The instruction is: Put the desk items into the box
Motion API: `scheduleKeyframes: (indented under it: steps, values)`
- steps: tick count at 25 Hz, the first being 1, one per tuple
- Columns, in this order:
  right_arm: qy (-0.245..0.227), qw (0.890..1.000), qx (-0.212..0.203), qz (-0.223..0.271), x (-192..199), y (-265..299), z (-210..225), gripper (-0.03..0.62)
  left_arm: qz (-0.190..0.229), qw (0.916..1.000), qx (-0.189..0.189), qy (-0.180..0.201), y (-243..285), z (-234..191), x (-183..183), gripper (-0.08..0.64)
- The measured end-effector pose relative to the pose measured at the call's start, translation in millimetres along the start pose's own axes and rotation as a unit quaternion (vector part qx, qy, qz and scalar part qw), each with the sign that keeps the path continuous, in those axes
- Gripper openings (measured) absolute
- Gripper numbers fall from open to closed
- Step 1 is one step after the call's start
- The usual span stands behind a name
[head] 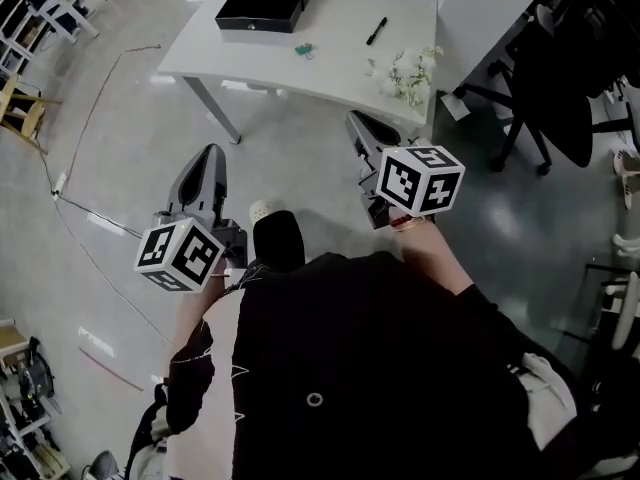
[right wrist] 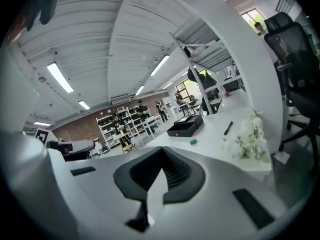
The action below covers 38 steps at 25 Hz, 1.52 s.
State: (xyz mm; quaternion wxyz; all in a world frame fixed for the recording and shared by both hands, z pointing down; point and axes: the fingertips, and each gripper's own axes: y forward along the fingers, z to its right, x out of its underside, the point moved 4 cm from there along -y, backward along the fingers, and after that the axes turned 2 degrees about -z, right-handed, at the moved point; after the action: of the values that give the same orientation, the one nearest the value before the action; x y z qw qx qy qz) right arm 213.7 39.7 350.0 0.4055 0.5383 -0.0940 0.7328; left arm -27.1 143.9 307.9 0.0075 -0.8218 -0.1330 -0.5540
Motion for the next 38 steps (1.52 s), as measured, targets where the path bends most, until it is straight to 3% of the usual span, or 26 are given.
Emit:
scheduleKeyframes:
  steps: [12, 23, 38]
  values:
    - [0.008, 1.000, 0.018, -0.007, -6, 43, 5, 0.005, -0.012, 0.9995, 0.028, -0.005, 45, -32, -11, 0.011]
    - [0.006, 0.999, 0.035, 0.027, -55, 107, -2, 0.005, 0.002, 0.9981, 0.061, 0.008, 106, -79, -71, 0.011]
    - [0.010, 0.995, 0.090, 0.049, -96, 178, 5, 0.006, -0.005, 0.9938, 0.111, 0.005, 186, -141, -121, 0.011]
